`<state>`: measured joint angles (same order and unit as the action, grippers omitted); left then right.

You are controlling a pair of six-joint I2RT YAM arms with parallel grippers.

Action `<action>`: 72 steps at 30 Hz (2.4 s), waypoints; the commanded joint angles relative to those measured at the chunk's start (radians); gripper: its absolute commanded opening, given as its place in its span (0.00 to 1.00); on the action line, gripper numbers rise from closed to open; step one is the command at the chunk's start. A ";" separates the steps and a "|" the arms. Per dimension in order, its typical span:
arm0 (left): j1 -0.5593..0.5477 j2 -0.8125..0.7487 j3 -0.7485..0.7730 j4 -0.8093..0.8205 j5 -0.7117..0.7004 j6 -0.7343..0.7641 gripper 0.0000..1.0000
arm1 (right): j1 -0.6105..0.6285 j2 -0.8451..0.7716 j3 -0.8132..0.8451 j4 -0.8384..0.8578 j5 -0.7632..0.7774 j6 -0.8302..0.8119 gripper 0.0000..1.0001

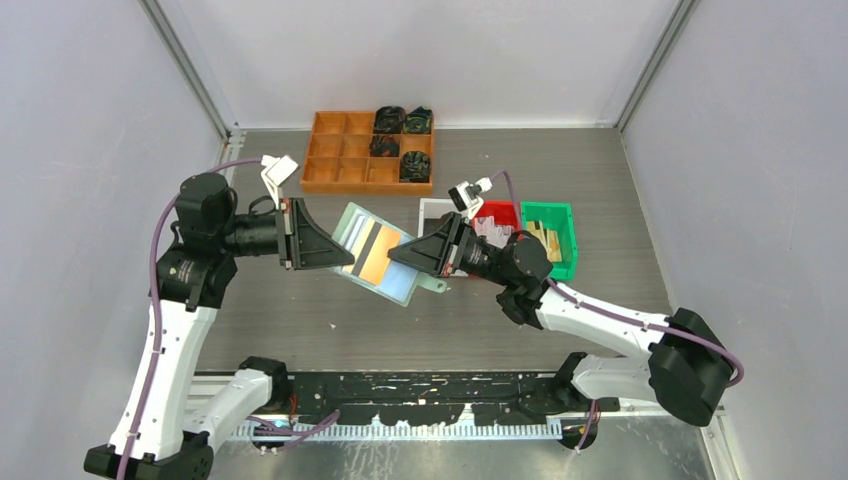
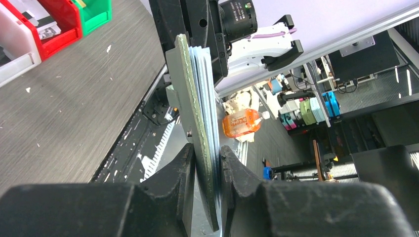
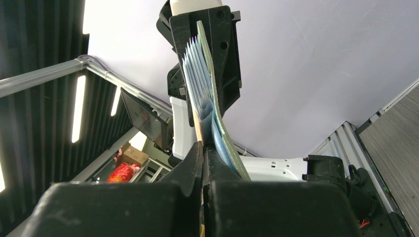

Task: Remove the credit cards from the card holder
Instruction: Remove the credit card from the card holder, then place the credit card in the storage box.

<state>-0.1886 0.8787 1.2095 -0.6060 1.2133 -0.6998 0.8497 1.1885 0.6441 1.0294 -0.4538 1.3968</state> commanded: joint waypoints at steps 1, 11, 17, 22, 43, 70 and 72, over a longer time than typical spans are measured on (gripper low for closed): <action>-0.003 -0.021 0.036 0.078 0.071 -0.009 0.08 | -0.005 -0.057 -0.029 -0.007 0.019 -0.012 0.01; -0.003 -0.024 0.036 0.078 0.065 -0.009 0.02 | -0.005 -0.067 -0.015 -0.051 0.022 -0.019 0.03; -0.002 -0.028 0.040 0.069 0.045 -0.002 0.00 | -0.005 -0.071 -0.032 -0.046 0.037 -0.012 0.06; 0.000 -0.021 0.042 0.033 0.004 0.032 0.00 | -0.003 -0.029 -0.001 -0.033 0.041 0.010 0.28; 0.018 -0.006 0.078 0.005 -0.009 0.066 0.00 | -0.016 -0.055 -0.057 0.006 0.050 0.029 0.01; 0.085 0.069 0.220 -0.395 -0.180 0.587 0.00 | -0.620 -0.319 0.522 -1.923 0.069 -0.731 0.01; 0.086 0.080 0.229 -0.420 -0.207 0.621 0.00 | -0.620 -0.288 0.575 -2.009 0.193 -0.785 0.01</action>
<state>-0.1089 0.9485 1.3857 -0.9516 1.0718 -0.2291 0.2386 0.8543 1.1130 -0.5758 -0.4911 0.8467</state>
